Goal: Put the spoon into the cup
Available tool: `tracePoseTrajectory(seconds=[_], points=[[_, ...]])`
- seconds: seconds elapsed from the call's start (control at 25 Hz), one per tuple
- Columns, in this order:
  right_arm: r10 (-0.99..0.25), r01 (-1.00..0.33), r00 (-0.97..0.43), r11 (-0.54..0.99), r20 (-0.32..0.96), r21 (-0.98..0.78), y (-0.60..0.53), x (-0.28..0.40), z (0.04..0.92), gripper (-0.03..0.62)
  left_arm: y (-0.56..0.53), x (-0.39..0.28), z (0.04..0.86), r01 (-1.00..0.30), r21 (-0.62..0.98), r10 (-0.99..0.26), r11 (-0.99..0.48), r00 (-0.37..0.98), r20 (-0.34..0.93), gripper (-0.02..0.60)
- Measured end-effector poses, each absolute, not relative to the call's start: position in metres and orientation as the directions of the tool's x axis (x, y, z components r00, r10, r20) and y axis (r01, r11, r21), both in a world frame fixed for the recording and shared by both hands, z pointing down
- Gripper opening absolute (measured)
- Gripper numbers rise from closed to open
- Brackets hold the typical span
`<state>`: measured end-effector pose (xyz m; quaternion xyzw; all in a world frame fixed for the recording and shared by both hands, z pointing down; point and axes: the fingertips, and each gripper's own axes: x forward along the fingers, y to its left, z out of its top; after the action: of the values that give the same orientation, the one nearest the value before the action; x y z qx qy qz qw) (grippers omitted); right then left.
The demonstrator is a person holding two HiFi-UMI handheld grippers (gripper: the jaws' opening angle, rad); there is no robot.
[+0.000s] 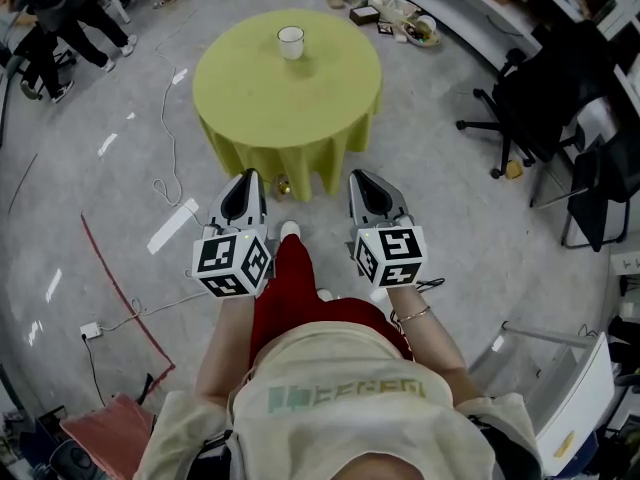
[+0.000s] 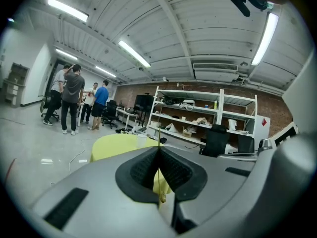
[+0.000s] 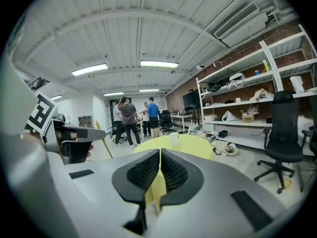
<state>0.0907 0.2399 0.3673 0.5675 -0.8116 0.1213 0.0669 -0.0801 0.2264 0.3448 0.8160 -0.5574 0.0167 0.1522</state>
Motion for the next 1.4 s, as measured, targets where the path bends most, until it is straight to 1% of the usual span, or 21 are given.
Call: tracePoseTrajectory(seconds=[0.44,0.8,1.12,1.4], points=[[-0.888,-0.936,-0.352,0.323,0.296,-0.142,0.149,0.062,0.389,0.037,0.133,-0.109,0.361,-0.911,0.254,-0.898,-0.325,0.381,0.219,0.023],[-0.885,-0.938,-0.345,0.316,0.313,-0.141,0.078,0.030,0.392,0.037,0.062,-0.139,0.362,-0.909,0.265,-0.894,-0.323,0.385,0.230,0.023],[-0.874,-0.938,-0.348,0.321,0.339,-0.134,0.025,-0.003,0.396,0.037,0.009,-0.163,0.366,-0.901,0.281,-0.883,-0.329,0.400,0.248,0.023],[-0.878,-0.940,-0.341,0.321,0.336,-0.113,-0.015,-0.025,0.394,0.037,-0.024,-0.179,0.369,-0.894,0.295,-0.877,-0.338,0.413,0.245,0.023]])
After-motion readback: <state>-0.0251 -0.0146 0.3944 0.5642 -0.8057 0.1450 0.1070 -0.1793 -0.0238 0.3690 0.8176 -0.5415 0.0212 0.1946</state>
